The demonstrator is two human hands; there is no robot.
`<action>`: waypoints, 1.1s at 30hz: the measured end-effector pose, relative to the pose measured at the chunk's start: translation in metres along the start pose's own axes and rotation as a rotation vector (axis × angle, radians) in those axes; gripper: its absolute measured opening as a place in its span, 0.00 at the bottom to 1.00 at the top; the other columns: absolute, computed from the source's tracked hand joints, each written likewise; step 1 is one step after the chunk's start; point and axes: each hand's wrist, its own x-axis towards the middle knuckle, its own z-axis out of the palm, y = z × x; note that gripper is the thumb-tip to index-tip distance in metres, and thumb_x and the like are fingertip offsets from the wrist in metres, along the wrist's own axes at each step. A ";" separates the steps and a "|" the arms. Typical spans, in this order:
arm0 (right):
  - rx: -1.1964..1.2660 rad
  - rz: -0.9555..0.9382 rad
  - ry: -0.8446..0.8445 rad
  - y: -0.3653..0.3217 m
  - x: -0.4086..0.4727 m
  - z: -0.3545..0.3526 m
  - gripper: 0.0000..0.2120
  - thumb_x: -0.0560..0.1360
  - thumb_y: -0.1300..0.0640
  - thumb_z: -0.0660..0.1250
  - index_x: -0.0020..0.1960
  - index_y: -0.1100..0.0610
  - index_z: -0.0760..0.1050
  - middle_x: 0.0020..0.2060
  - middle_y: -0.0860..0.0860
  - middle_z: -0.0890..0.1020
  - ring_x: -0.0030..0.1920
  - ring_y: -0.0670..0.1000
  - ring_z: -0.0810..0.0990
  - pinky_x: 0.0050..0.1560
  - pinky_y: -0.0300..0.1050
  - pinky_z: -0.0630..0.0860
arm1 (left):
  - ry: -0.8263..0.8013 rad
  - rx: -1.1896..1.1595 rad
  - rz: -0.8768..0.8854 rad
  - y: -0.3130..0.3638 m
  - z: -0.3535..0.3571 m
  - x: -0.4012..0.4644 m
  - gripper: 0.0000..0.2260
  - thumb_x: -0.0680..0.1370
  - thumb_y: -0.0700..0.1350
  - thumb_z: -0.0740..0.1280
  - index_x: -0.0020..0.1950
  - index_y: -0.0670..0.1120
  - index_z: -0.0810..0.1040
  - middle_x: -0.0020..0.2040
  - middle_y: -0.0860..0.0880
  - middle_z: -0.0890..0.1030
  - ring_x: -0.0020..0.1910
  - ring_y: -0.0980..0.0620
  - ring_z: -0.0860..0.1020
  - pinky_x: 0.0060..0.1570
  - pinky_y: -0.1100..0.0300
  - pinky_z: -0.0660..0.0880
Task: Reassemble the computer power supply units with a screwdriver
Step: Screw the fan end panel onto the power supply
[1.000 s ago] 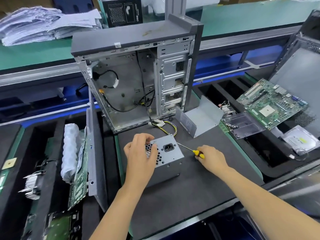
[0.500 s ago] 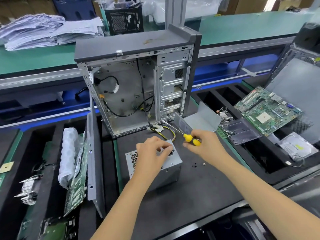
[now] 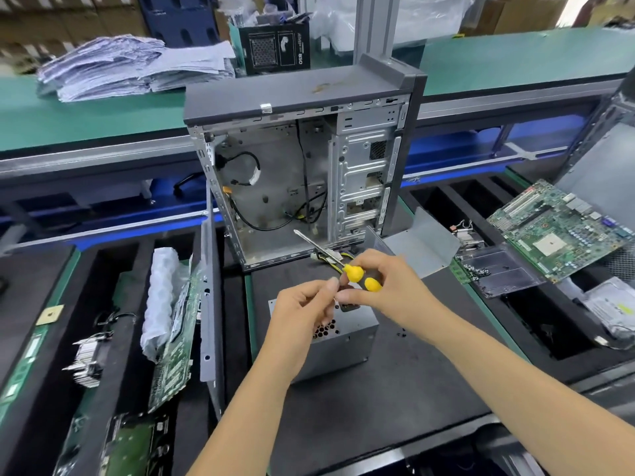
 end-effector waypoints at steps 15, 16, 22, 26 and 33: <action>-0.583 -0.017 -0.199 -0.034 0.007 -0.058 0.08 0.66 0.41 0.74 0.40 0.39 0.77 0.35 0.42 0.79 0.35 0.39 0.74 0.37 0.38 0.70 | 0.165 -0.305 0.049 -0.007 -0.015 -0.003 0.06 0.71 0.38 0.70 0.43 0.43 0.86 0.38 0.44 0.83 0.35 0.54 0.79 0.37 0.66 0.78; -0.669 -0.010 -0.202 -0.039 0.008 -0.060 0.08 0.65 0.39 0.74 0.39 0.36 0.76 0.36 0.41 0.79 0.37 0.38 0.74 0.36 0.38 0.70 | 0.166 -0.305 0.050 -0.007 -0.015 -0.003 0.06 0.71 0.38 0.70 0.44 0.43 0.86 0.38 0.44 0.83 0.35 0.54 0.80 0.38 0.65 0.78; -0.883 -0.025 -0.179 -0.053 0.009 -0.067 0.09 0.64 0.35 0.71 0.42 0.33 0.76 0.35 0.36 0.77 0.39 0.34 0.72 0.33 0.35 0.63 | 0.153 -0.342 0.052 -0.008 -0.013 -0.002 0.06 0.72 0.38 0.69 0.45 0.40 0.85 0.38 0.44 0.82 0.35 0.54 0.79 0.38 0.65 0.78; -0.927 -0.025 -0.186 -0.053 0.010 -0.067 0.12 0.65 0.36 0.71 0.47 0.36 0.79 0.35 0.36 0.76 0.39 0.36 0.72 0.33 0.35 0.63 | 0.126 -0.332 0.054 -0.006 -0.014 -0.001 0.06 0.72 0.38 0.69 0.44 0.43 0.86 0.38 0.45 0.82 0.35 0.55 0.79 0.38 0.65 0.78; -0.893 -0.025 -0.197 -0.056 0.008 -0.065 0.10 0.65 0.36 0.72 0.44 0.36 0.79 0.35 0.37 0.76 0.38 0.36 0.72 0.32 0.35 0.62 | 0.119 -0.326 0.047 -0.007 -0.014 -0.001 0.06 0.72 0.39 0.69 0.44 0.43 0.86 0.38 0.46 0.82 0.35 0.55 0.79 0.39 0.65 0.78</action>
